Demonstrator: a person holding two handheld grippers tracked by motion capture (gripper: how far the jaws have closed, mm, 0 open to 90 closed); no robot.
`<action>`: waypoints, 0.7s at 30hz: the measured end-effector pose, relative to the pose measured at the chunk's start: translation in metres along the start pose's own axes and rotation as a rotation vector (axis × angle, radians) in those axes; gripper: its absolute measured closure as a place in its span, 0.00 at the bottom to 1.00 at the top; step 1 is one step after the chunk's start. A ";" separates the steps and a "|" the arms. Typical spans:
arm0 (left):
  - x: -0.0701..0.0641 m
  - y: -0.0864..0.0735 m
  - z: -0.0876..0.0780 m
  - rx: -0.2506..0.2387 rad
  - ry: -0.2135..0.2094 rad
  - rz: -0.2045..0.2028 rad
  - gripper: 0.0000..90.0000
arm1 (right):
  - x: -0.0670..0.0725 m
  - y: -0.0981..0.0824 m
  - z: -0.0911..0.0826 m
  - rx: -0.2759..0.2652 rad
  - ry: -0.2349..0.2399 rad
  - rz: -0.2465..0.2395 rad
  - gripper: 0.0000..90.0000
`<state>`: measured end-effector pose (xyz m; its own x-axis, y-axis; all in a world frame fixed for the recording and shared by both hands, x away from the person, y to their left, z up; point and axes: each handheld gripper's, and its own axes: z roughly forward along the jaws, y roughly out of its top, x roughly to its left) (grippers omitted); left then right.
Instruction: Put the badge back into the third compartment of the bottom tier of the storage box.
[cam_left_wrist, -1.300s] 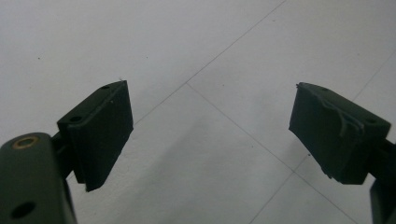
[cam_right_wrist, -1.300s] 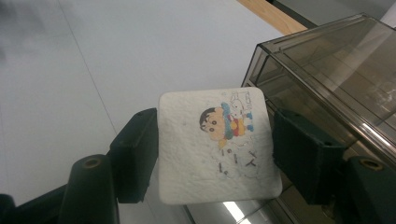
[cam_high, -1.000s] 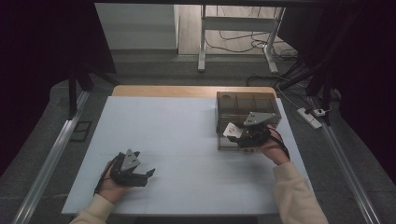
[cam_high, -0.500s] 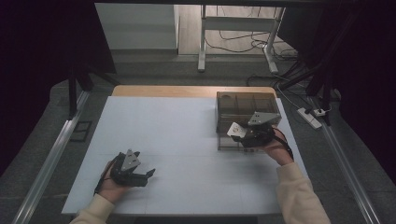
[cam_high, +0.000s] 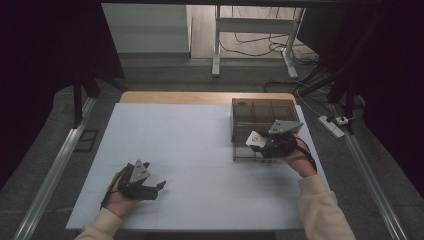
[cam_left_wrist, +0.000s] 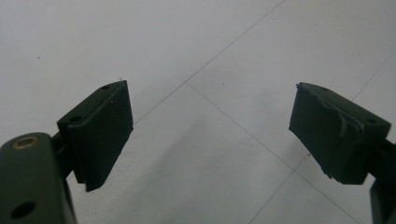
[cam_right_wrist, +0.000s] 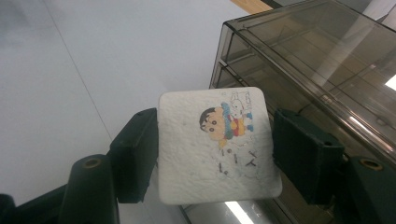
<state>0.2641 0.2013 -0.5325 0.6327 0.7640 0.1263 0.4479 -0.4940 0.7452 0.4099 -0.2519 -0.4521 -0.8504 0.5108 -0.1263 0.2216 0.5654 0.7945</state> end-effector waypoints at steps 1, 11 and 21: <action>0.000 0.000 0.000 0.000 0.000 0.000 0.15 | 0.000 0.000 -0.001 0.000 -0.001 0.004 0.36; 0.000 0.000 0.000 -0.003 0.001 -0.003 0.15 | -0.005 -0.004 -0.009 -0.008 -0.022 0.012 0.36; 0.001 0.000 0.000 -0.002 0.002 -0.003 0.15 | -0.009 -0.009 -0.018 -0.009 -0.036 0.020 0.36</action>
<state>0.2646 0.2016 -0.5325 0.6298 0.7666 0.1255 0.4487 -0.4909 0.7468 0.4074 -0.2732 -0.4478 -0.8281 0.5449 -0.1318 0.2335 0.5489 0.8026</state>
